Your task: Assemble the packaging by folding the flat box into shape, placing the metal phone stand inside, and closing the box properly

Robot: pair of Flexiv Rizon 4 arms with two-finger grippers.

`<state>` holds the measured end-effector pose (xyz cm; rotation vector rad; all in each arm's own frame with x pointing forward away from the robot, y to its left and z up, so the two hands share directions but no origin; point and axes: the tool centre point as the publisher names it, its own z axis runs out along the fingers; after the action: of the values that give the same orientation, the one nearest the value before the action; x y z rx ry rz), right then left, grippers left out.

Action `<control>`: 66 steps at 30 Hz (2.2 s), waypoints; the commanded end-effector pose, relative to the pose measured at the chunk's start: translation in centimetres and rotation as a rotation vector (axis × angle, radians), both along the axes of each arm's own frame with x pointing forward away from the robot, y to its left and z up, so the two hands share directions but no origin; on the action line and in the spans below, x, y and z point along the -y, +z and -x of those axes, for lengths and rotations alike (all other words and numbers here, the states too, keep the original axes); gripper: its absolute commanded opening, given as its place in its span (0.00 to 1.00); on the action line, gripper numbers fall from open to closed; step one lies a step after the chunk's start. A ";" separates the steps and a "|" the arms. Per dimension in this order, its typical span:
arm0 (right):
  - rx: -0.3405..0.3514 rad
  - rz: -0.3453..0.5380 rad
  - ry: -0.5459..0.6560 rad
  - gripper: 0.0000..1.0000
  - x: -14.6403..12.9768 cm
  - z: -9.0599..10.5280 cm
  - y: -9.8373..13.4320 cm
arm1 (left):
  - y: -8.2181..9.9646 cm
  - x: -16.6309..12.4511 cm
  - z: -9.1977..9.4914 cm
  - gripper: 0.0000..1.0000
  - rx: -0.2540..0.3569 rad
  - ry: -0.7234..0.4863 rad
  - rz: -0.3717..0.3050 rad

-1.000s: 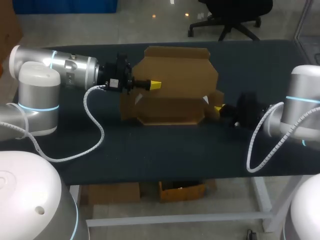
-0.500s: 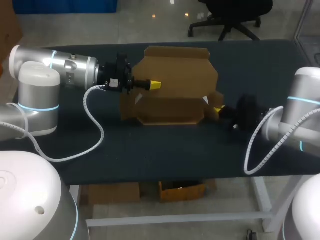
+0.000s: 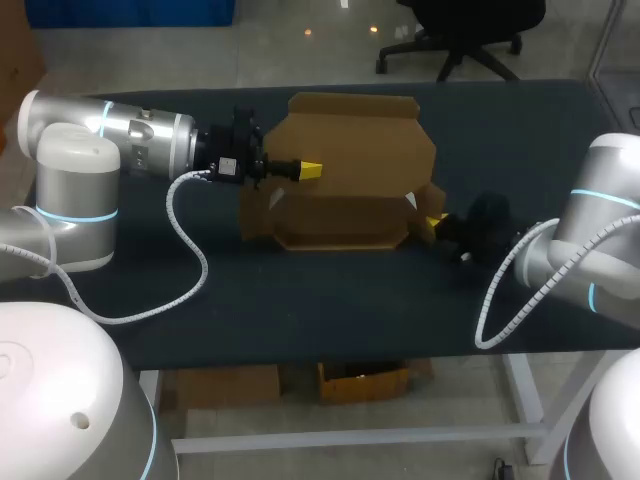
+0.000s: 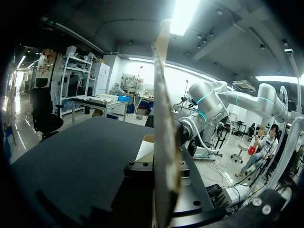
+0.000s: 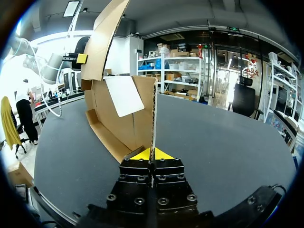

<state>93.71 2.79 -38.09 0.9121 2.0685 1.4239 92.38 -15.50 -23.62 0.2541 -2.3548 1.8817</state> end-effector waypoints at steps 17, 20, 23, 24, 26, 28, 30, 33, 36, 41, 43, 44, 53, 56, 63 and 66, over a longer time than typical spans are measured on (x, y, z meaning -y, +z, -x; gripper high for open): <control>-0.001 -0.045 -0.198 0.00 -0.5 0.9 -0.3 | -0.2 0.0 0.1 0.00 0.002 0.002 0.002; 0.000 -0.047 -0.211 0.00 -0.6 1.0 -0.2 | -0.2 0.0 0.1 0.00 0.002 0.002 0.002; -0.002 -0.037 -0.221 0.00 -0.7 1.2 -0.1 | -0.2 0.0 0.1 0.00 0.002 0.002 0.002; -0.002 -0.034 -0.222 0.00 -0.8 1.2 -0.1 | -0.2 0.0 0.1 0.00 0.002 0.002 0.002; -0.002 -0.027 -0.227 0.00 -0.9 1.3 -0.1 | -0.2 0.0 0.1 0.00 0.002 0.002 0.002; -0.004 -0.019 -0.230 0.00 -0.9 1.3 -0.1 | -0.2 0.0 0.1 0.00 0.002 0.002 0.002; -0.004 -0.002 -0.239 0.00 -1.0 1.4 0.1 | -0.2 0.0 0.1 0.00 0.002 0.002 0.002; -0.004 0.007 -0.249 0.00 -1.1 1.5 0.2 | -0.2 0.0 0.1 0.00 0.002 0.002 0.002; -0.005 0.016 -0.256 0.00 -1.2 1.6 0.2 | -0.2 0.0 0.1 0.00 0.002 0.002 0.002; -0.010 0.020 -0.275 0.00 -1.3 1.6 0.1 | -0.2 0.0 0.1 0.00 0.002 0.002 0.002; -0.013 0.019 -0.282 0.00 -1.4 1.7 0.0 | -0.2 0.0 0.1 0.00 0.002 0.002 0.002; -0.013 0.018 -0.286 0.00 -1.4 1.7 0.0 | -0.2 0.0 0.1 0.00 0.002 0.002 0.002; -0.005 0.026 -0.322 0.00 -2.0 1.9 0.0 | -0.2 0.0 0.1 0.00 0.002 0.002 0.002; -0.003 0.026 -0.328 0.00 -2.1 2.0 0.0 | -0.2 0.0 0.1 0.00 0.002 0.002 0.002; 0.007 0.032 -0.350 0.00 -2.5 2.2 0.1 | -0.2 0.0 0.1 0.00 0.002 0.002 0.002; 0.006 0.033 -0.353 0.00 -2.6 2.2 0.1 | -0.2 0.0 0.1 0.00 0.002 0.002 0.002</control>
<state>91.48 4.45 -37.95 1.1355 1.9036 1.2996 92.38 -15.32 -23.48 0.2547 -2.3539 1.8839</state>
